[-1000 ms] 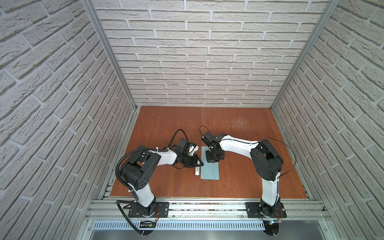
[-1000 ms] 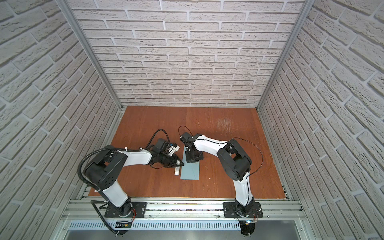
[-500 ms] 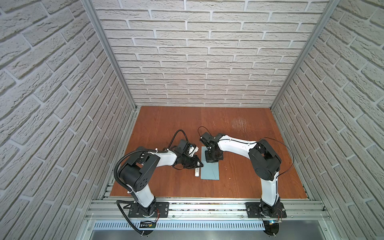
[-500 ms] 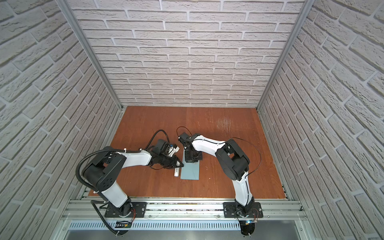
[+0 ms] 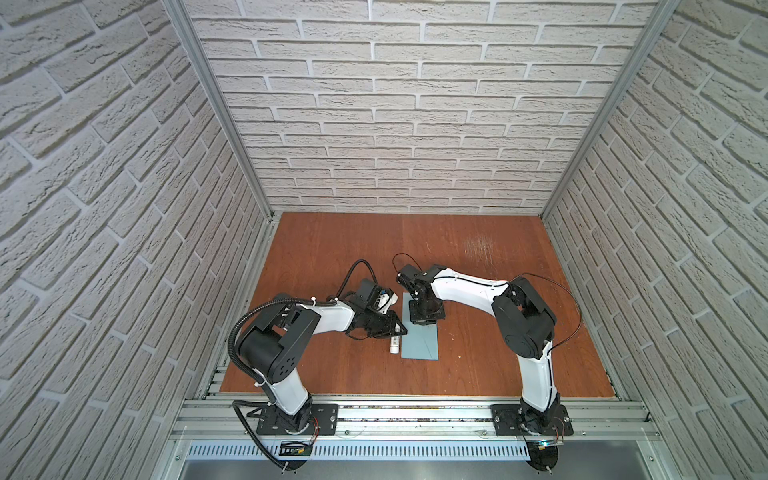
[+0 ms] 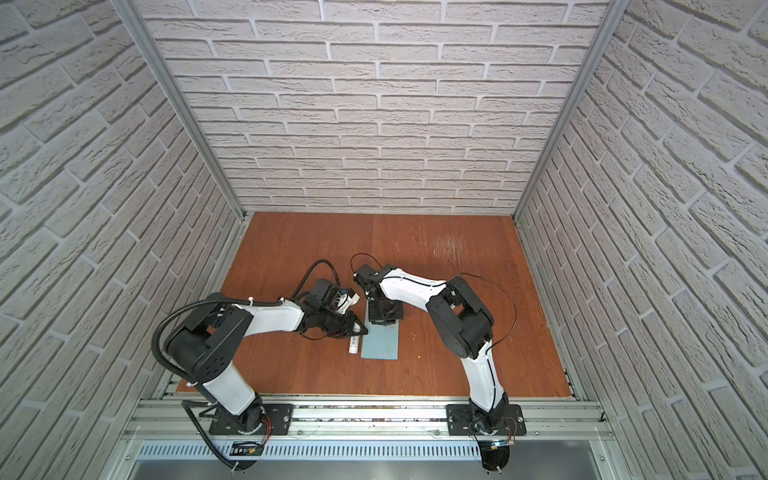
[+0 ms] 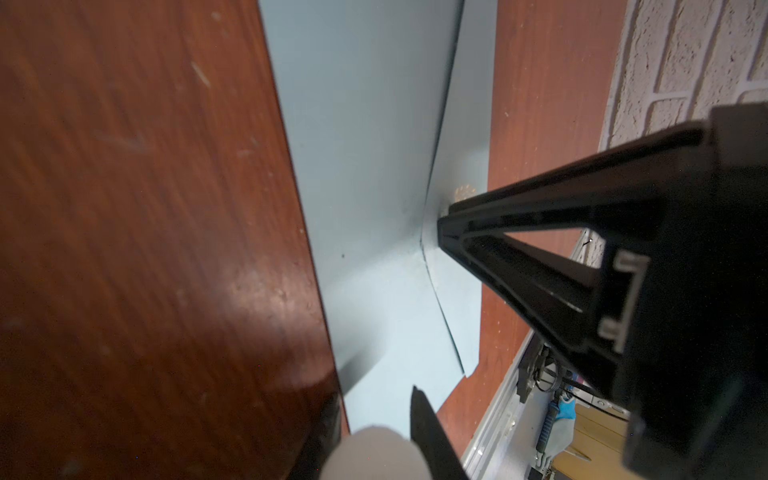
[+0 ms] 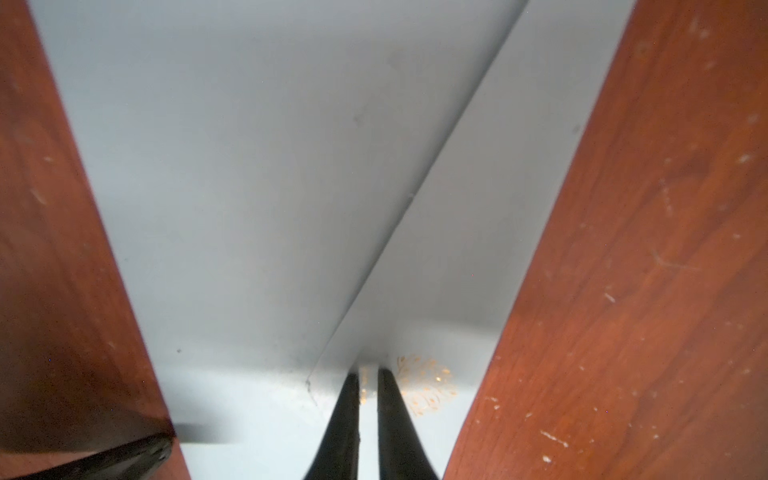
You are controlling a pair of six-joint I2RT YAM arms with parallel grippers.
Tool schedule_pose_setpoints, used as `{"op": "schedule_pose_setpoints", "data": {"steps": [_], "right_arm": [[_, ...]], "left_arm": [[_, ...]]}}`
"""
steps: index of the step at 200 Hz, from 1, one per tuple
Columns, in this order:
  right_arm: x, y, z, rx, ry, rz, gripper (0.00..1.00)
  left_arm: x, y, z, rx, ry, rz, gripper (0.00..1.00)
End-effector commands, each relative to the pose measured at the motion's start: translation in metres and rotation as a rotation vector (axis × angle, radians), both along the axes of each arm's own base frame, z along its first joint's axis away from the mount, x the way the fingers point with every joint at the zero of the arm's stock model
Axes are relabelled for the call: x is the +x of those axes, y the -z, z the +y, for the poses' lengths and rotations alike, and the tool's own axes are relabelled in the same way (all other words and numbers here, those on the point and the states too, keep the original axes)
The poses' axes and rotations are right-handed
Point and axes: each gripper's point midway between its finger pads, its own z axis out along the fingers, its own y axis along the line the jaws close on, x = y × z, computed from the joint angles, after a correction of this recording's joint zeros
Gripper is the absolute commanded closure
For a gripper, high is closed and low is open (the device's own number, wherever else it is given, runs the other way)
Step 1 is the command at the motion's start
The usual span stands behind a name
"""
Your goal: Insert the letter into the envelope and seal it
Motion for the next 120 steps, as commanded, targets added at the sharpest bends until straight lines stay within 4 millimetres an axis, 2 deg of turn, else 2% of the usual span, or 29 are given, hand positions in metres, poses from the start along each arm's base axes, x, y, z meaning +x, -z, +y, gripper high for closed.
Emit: {"op": "schedule_pose_setpoints", "data": {"steps": [1, 22, 39, 73, 120], "right_arm": [[-0.032, 0.081, 0.016, 0.015, -0.017, 0.135, 0.86], [-0.034, 0.085, 0.019, 0.027, -0.017, 0.146, 0.86], [-0.035, 0.088, 0.026, 0.066, -0.014, 0.15, 0.95], [-0.036, 0.089, 0.04, 0.145, -0.003, 0.163, 0.95], [-0.041, 0.097, 0.045, 0.171, 0.011, 0.198, 0.94]], "left_arm": [[-0.005, -0.001, 0.004, 0.014, -0.001, -0.008, 1.0], [-0.006, -0.002, 0.004, 0.014, 0.002, -0.01, 1.0], [-0.005, -0.004, 0.004, 0.013, 0.004, -0.014, 1.0], [-0.006, -0.003, 0.005, 0.015, 0.005, -0.013, 1.0], [-0.006, -0.003, 0.006, 0.018, 0.002, -0.014, 1.0]]}}
